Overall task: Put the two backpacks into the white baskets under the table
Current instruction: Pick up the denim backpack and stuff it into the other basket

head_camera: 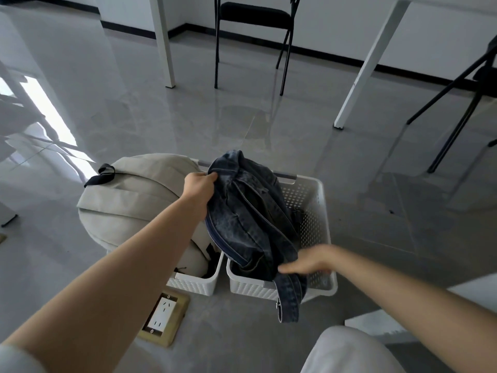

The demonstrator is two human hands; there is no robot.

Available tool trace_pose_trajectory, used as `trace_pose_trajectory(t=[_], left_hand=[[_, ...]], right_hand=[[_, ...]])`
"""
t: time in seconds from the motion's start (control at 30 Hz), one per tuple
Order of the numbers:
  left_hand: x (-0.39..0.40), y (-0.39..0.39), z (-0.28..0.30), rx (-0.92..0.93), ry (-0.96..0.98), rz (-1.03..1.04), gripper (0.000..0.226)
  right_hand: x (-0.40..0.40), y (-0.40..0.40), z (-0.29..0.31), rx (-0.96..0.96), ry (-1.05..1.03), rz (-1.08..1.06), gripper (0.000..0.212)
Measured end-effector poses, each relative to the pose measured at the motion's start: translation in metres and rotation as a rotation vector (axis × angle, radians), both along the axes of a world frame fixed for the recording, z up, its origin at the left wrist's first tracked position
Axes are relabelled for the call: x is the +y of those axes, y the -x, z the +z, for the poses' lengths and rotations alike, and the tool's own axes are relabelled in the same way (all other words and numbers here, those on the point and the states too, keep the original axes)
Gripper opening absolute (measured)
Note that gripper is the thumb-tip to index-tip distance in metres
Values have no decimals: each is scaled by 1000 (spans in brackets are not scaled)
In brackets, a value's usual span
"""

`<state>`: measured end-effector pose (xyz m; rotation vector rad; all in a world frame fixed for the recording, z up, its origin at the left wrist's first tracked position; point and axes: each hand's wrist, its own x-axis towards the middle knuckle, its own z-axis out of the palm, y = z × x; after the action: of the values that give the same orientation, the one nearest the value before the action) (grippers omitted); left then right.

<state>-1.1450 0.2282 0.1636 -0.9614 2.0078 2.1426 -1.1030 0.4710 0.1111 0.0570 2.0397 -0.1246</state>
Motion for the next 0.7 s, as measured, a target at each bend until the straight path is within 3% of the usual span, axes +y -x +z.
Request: trace_pose_trajectory(t=[0.07,0.1,0.23,0.33,0.43,0.53,0.63,0.7], left_hand=[[-1,1,-1,5,16,-8,20],[-3,1,-2,4,22,-12,21],[-6,1,-3,2,35,-12,25],[-8,-2,-4,-8,39,-21,22],[-11,-4,-10,-11,53,-31,23],[-11,-5,-12,-8,17,-18,23],[-8,-6,-14,-5,-3,-13,23],[-6,-7,-15,10,4,-16,24]], right_hand=[[3,-16,-22,-6,88,-3,123],[3,-19,-32,45,164,-9,125],[-13,-10,-14,229,240,78,52],[-17,11,-1,245,245,73,42],[-8,36,13,365,327,-130,37],[3,47,17,561,316,-234,43],[0,48,7,602,80,102,62],[-16,49,18,645,289,21,76]])
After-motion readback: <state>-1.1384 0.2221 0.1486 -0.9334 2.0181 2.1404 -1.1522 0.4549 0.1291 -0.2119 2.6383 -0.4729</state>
